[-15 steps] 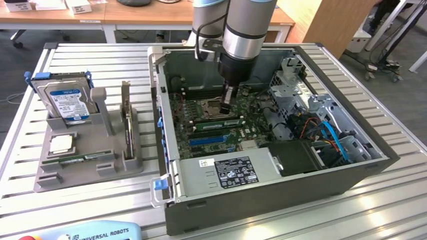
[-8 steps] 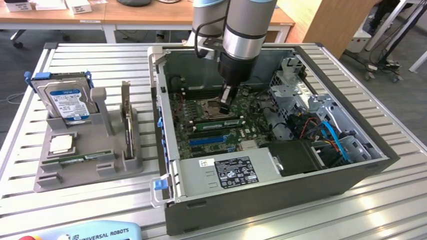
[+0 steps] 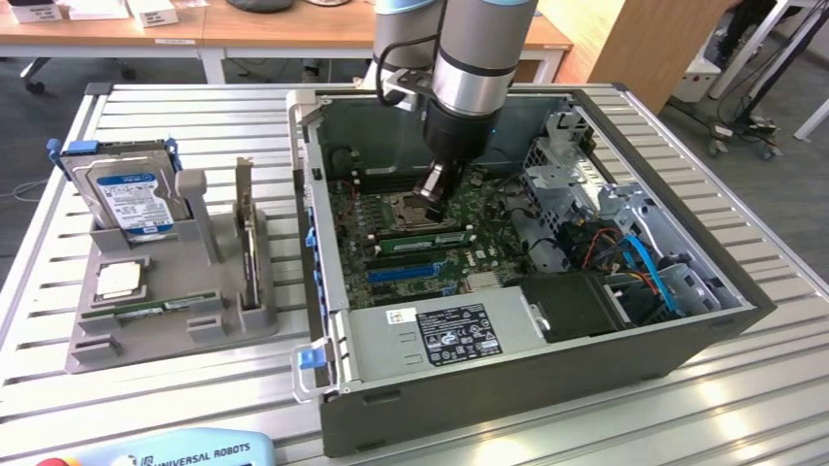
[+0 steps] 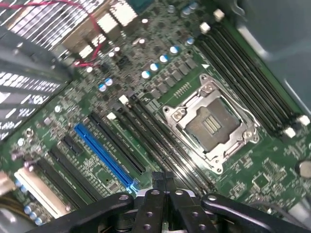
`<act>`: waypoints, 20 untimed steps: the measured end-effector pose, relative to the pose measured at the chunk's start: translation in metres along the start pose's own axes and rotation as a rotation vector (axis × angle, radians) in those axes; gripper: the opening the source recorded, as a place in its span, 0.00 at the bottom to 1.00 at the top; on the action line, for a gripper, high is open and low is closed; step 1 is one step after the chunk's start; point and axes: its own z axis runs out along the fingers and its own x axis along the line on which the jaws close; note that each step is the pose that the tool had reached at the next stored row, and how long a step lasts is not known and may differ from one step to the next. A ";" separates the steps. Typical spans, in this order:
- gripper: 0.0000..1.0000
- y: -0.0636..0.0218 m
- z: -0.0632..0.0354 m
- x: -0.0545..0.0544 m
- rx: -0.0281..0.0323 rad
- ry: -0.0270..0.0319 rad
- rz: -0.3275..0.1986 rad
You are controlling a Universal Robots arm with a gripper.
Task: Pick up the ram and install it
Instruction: 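Press down the ram until it locks into place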
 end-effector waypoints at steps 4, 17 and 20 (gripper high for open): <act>0.10 0.0000 0.0001 0.000 0.0000 -0.0005 0.073; 0.10 0.0000 0.0005 0.000 0.0000 -0.0020 0.306; 0.10 0.0000 0.0006 0.000 0.0000 -0.0024 0.358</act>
